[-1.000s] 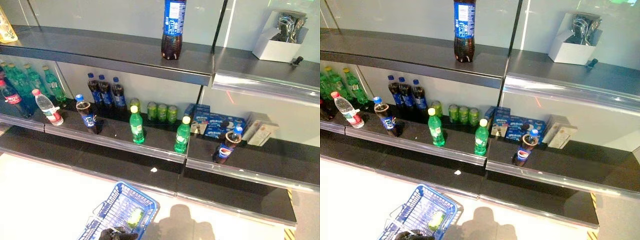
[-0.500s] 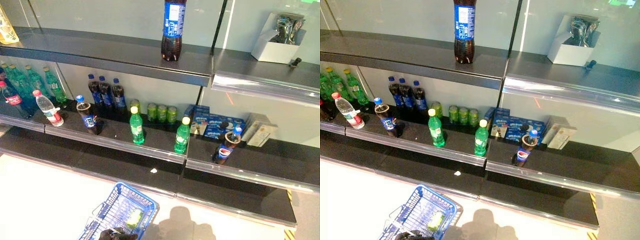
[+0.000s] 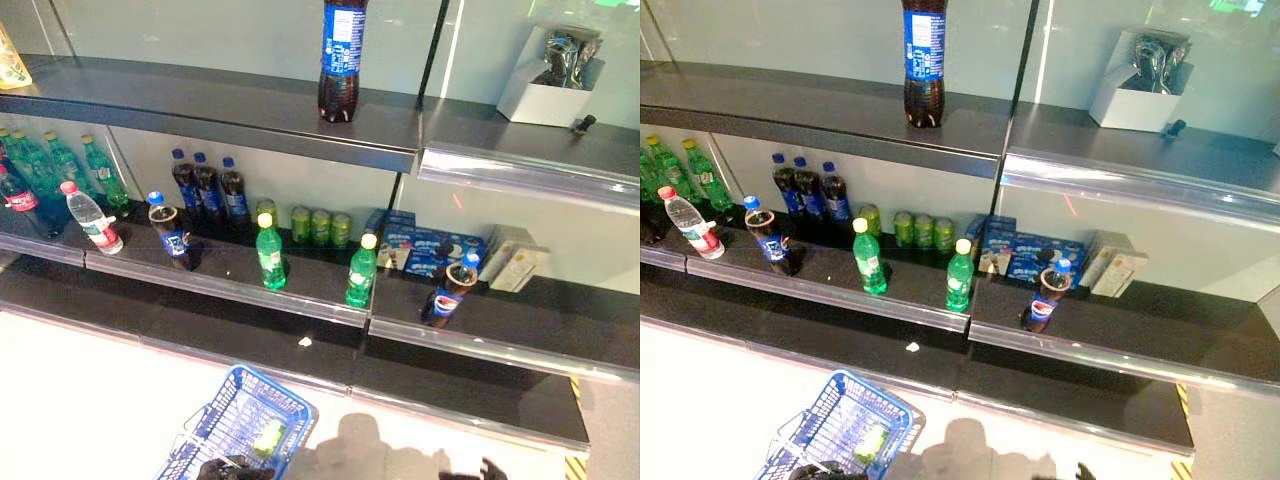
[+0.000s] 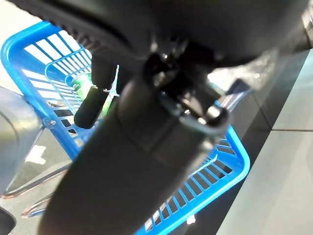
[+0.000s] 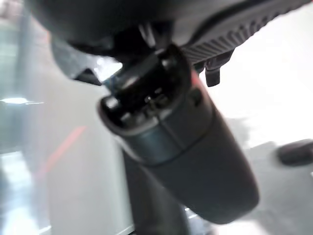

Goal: Pick up the drink and place into the basket.

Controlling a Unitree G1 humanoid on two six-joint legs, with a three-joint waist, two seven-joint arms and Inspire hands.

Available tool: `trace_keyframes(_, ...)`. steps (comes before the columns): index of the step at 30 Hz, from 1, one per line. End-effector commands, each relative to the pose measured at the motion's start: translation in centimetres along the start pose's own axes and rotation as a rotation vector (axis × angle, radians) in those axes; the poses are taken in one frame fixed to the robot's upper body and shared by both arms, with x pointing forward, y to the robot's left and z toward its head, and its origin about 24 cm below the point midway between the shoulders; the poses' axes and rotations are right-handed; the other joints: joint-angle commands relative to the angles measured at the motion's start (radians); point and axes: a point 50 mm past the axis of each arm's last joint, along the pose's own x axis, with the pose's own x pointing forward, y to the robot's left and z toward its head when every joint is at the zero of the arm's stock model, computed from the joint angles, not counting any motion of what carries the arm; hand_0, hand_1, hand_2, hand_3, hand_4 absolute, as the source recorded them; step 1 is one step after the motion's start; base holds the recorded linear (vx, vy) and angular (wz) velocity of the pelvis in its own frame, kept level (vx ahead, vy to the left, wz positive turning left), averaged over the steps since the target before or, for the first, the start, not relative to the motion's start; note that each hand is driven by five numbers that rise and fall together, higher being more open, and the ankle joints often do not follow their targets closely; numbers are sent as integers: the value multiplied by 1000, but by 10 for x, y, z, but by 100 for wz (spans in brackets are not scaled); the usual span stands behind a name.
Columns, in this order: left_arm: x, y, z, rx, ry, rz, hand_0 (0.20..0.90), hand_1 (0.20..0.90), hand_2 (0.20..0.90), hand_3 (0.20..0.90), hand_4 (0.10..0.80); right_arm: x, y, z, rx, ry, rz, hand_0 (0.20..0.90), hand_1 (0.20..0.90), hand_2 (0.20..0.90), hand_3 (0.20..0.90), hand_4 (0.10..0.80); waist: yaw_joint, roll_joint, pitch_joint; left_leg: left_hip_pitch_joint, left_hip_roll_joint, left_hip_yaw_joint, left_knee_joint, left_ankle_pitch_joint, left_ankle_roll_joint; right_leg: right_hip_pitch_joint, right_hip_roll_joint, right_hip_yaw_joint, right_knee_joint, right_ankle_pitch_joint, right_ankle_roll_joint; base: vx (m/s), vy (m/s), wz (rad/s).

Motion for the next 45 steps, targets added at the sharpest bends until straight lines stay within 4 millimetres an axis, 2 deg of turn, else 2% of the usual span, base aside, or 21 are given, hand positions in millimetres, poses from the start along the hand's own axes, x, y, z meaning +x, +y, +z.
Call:
trace_keyframes(1,2,-1,26,79,-138,-21,300,300,300,200,100,10,4,91,7,-389,28,900,900,900,900,800,55,9,38,9,76,36,5,-18,-34,-48,-79,26,-1,76,69,0,0,0)
trace_keyframes(2,2,-1,25,79,-138,-22,300,300,300,200,100,9,8,98,8,-419,37,900,900,900,900,800,56,9,38,9,75,34,5,-18,-34,-48,-80,25,-1,76,68,0,0,0)
trace_keyframes(3,1,-3,23,81,-137,-22,300,300,300,200,100,5,14,113,6,-497,60,900,900,900,900,800,58,9,37,8,74,31,5,-18,-34,-48,-81,23,-1,75,68,0,0,0)
trace_keyframes(6,1,0,22,71,-139,-22,300,300,300,200,100,-6,21,130,-8,-615,103,900,900,900,900,800,49,10,36,4,77,37,5,-14,-36,-55,-80,29,-1,80,71,0,0,0)
trace_keyframes(8,0,-3,21,54,-139,-17,300,300,300,200,100,-31,40,154,-15,-750,141,900,900,900,900,800,34,12,40,3,74,37,5,-15,-31,-58,-81,34,-1,80,72,0,0,0)
trace_keyframes(10,-2,-4,19,36,-139,-11,300,300,300,200,100,-51,47,171,14,-836,169,900,900,900,900,800,22,12,44,2,74,41,5,-14,-29,-61,-82,38,-1,81,73,-16,6,0)
trace_keyframes(13,-3,-3,14,1,-132,0,300,300,300,200,100,-77,41,197,54,-980,161,900,900,900,900,800,3,15,50,3,76,50,5,-14,-28,-66,-81,48,-1,82,74,0,0,0)
trace_keyframes(17,-5,0,7,-31,-118,9,300,300,300,200,100,-107,23,219,152,-1145,104,900,900,900,900,800,-19,22,50,6,78,66,5,-17,-28,-74,-80,62,-1,80,74,4,15,0)
trace_keyframes(25,-7,0,0,-10,-123,-1,300,300,300,200,100,-133,3,240,324,-1286,8,900,900,900,900,800,-26,31,53,12,83,74,5,-21,-28,-82,-81,68,6,70,69,32,8,-8)
trace_keyframes(35,-9,-8,-1,23,-135,-18,300,300,300,200,100,-152,9,258,455,-1371,-8,900,900,900,900,800,-11,43,84,8,81,63,50,-21,-20,-102,-64,76,84,30,36,50,-1,-1)
trace_keyframes(39,-8,-11,7,37,-156,-29,300,300,300,200,100,-152,14,260,449,-1375,4,900,900,900,900,800,-6,52,110,-31,72,34,84,-22,-16,-144,-58,78,153,3,22,-34,4,-2)
trace_keyframes(40,-7,-15,16,51,-183,-41,300,300,300,200,100,-153,17,263,461,-1375,17,900,900,900,900,800,-3,56,128,-52,68,24,104,-23,-14,-166,-56,77,180,-6,15,-160,-2,-7)
trace_keyframes(42,-7,-19,32,56,-240,-60,300,300,300,200,100,-158,17,273,489,-1423,-4,900,900,900,900,800,0,60,168,-87,58,15,147,-30,-14,-195,-52,72,213,-18,3,-192,-9,-5)
trace_keyframes(44,-7,-20,35,53,-249,-61,300,300,300,200,100,-159,16,276,497,-1435,-13,900,900,900,900,800,0,61,177,-98,56,11,160,-34,-14,-202,-51,71,220,-20,0,-100,-6,4)
trace_keyframes(45,-6,-19,40,47,-261,-48,300,300,300,200,100,-161,13,287,539,-1462,-56,900,900,900,900,800,6,69,214,-125,47,-2,193,-35,-17,-216,-52,65,240,-26,-11,-103,2,17)
